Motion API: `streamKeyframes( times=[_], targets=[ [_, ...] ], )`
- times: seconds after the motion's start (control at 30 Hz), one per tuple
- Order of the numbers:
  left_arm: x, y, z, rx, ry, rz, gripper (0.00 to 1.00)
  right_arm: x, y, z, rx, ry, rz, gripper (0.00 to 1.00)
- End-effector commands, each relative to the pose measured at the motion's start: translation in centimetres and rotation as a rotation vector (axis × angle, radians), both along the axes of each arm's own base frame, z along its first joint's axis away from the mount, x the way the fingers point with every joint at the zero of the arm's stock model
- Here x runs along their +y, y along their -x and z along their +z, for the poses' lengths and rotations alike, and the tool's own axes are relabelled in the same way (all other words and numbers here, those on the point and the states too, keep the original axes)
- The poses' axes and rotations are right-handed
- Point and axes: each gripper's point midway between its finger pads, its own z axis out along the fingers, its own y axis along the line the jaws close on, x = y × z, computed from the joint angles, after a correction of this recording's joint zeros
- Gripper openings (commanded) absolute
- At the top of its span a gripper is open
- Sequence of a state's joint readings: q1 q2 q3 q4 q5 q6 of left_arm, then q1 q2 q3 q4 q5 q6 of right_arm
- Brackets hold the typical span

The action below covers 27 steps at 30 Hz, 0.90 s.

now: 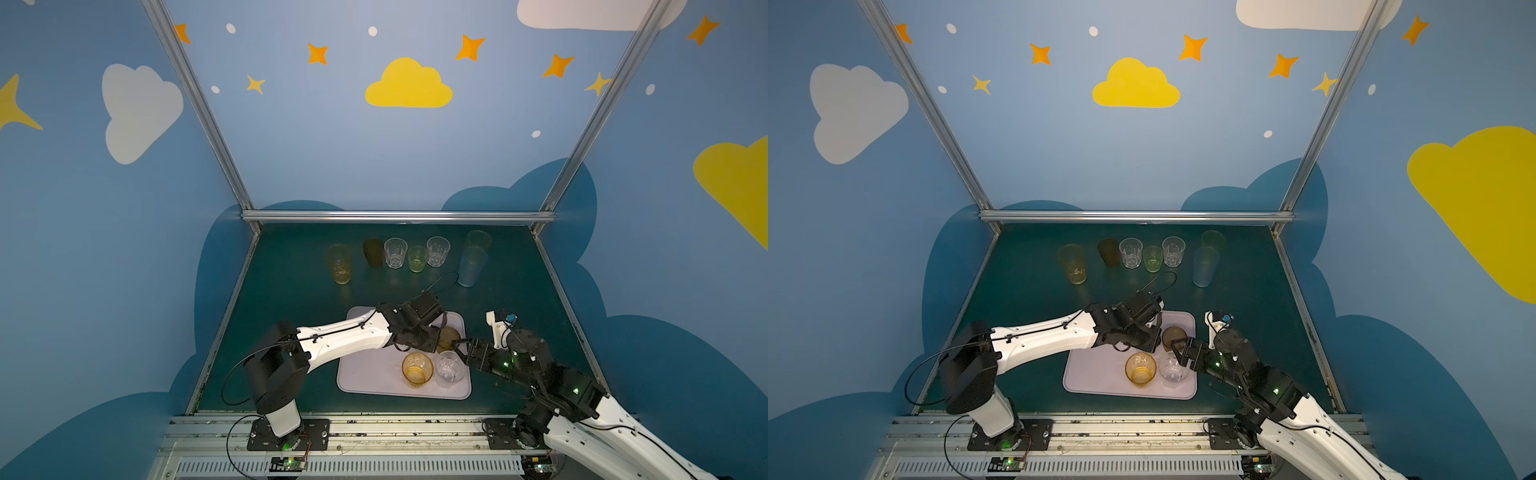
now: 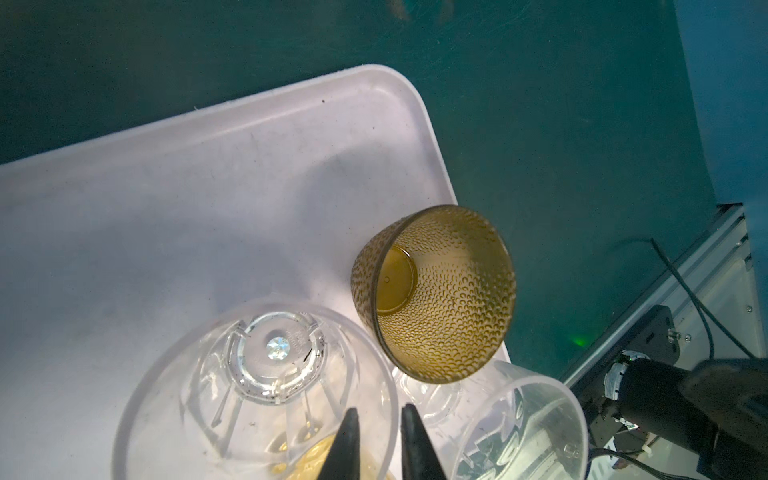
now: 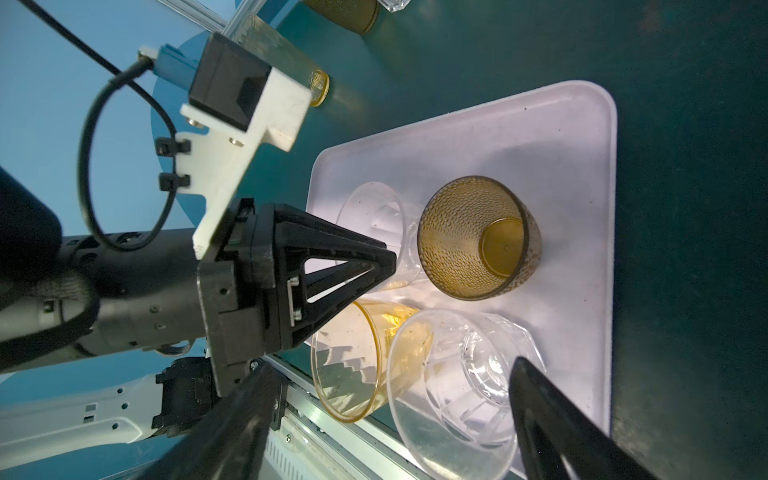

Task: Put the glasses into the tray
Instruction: 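Open the left gripper and lift it off the clear glass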

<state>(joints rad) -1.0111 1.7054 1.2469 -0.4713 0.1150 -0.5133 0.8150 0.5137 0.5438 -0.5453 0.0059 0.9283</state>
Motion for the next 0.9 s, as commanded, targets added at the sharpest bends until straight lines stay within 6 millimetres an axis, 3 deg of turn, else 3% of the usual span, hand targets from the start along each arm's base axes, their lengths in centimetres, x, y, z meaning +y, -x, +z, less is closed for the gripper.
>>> streamKeyframes(
  times=[0.0,0.2,0.47,0.67,0.87],
  targets=[
    [0.4,-0.3,1.7,-0.039,0.008,0.013,0.22,0.1,-0.1,-0.2,0.005,-0.001,-0.001,0.87],
    [1.3,-0.9,3.0,-0.099,-0.004,0.028,0.35,0.1,-0.1,-0.1,0.004,-0.005,-0.004,0.87],
    [4.3,-2.2,5.6,-0.234,-0.049,0.085,0.79,0.2,-0.2,0.3,0.002,-0.011,-0.006,0.87],
    [6.9,-3.0,7.7,-0.338,-0.019,0.159,0.98,0.4,-0.4,0.3,0.010,-0.003,-0.004,0.87],
    [9.4,-3.8,8.3,-0.361,-0.019,0.221,1.00,0.9,-0.8,0.7,0.010,0.003,0.005,0.87]
  ],
)
